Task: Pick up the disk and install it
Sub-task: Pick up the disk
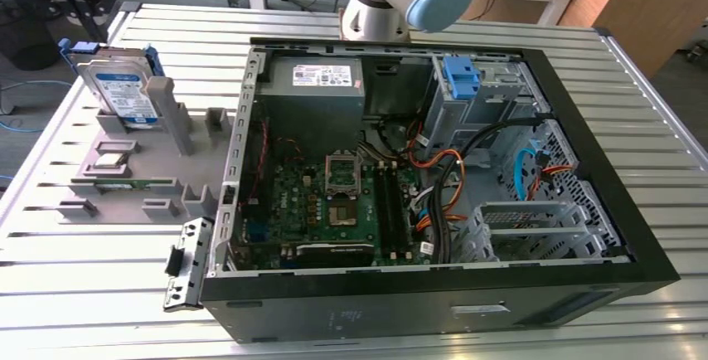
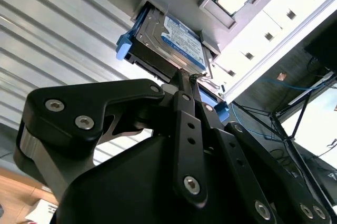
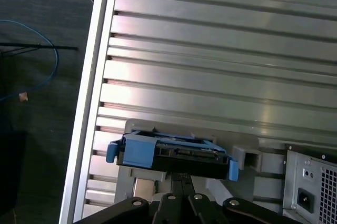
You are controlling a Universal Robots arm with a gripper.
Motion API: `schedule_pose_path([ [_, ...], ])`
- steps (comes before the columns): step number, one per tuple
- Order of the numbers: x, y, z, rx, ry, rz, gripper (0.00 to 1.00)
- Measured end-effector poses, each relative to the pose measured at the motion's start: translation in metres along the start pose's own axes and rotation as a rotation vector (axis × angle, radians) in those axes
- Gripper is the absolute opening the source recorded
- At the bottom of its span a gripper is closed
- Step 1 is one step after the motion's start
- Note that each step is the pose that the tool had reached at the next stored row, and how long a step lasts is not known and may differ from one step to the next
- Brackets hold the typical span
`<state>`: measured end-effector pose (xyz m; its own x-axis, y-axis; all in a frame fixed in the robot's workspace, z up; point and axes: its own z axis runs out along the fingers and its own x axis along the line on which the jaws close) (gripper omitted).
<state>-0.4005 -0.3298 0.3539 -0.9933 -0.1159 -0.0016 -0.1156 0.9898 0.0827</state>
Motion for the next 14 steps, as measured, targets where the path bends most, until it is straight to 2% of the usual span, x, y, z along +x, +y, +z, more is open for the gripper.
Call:
schedule_pose_path([
  [14, 0.0000, 0.0000, 0.0003, -0.0004, 0.0183, -0.222, 0.11],
])
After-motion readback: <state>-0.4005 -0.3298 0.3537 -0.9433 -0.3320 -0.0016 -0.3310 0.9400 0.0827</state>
